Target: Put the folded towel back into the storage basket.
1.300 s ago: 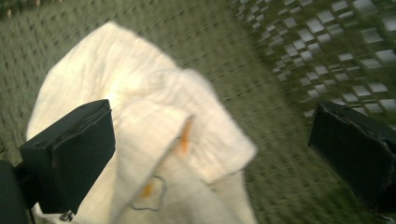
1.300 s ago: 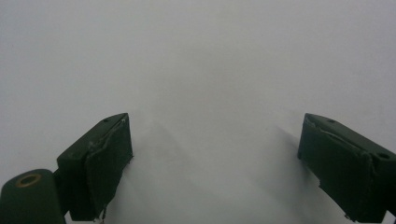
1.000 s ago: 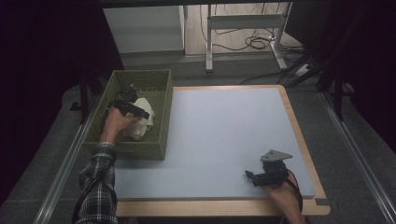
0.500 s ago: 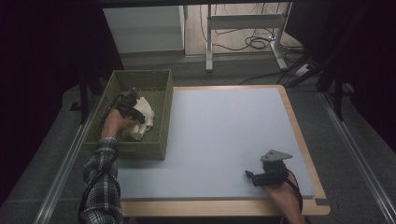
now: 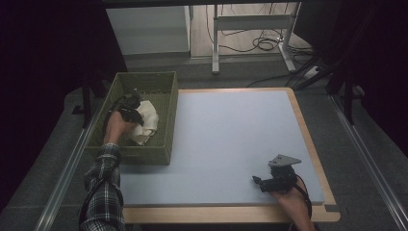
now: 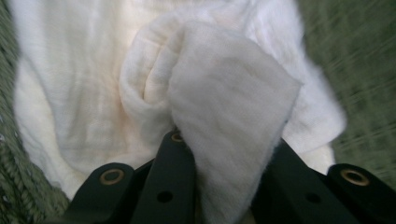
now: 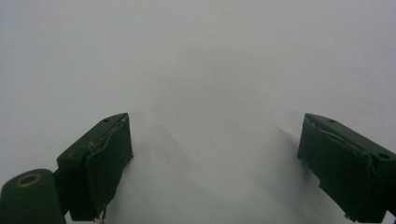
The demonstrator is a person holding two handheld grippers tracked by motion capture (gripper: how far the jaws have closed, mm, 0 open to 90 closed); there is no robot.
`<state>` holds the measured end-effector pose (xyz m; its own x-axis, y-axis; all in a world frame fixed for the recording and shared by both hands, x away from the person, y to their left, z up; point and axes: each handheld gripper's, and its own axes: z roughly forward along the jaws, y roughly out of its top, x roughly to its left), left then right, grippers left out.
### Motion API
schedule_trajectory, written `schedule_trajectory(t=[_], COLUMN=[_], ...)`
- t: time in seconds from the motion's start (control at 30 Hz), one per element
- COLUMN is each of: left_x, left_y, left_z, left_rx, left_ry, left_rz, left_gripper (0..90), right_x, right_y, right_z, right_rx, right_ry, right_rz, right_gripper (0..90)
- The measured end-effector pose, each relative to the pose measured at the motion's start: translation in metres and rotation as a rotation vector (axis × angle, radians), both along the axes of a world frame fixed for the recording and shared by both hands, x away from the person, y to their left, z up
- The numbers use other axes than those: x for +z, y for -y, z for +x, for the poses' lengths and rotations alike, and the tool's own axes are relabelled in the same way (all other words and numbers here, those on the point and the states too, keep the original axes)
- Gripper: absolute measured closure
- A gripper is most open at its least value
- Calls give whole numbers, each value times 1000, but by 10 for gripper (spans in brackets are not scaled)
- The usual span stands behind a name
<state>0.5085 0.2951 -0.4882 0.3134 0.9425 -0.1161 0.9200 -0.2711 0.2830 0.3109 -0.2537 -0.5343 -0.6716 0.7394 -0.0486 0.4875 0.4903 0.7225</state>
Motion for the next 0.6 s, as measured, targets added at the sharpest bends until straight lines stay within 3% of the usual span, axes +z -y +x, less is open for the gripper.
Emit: schedule_trajectory(t=[0.07, 0.23, 0.33, 0.47, 0.53, 0.6], left_x=[4, 31, 40, 37, 19, 6], left_y=[-1, -7, -10, -14, -20, -23], left_z=[-1, -10, -13, -10, -3, 1], left_rx=[-1, 6, 6, 25, 66, 98], left_ry=[10, 57, 88, 90, 72, 43], left_rz=[-13, -85, -78, -42, 0, 9], left_gripper=[848, 848, 844, 836, 810, 747], right_x=[0, 0, 0, 0, 0, 0], right_y=[0, 0, 0, 0, 0, 0], right_z=[0, 0, 0, 0, 0, 0], right_rx=[0, 1, 1, 1, 1, 1], right_ry=[0, 0, 0, 1, 0, -1], right_rz=[0, 0, 0, -1, 0, 0], right_gripper=[101, 101, 101, 101, 101, 101])
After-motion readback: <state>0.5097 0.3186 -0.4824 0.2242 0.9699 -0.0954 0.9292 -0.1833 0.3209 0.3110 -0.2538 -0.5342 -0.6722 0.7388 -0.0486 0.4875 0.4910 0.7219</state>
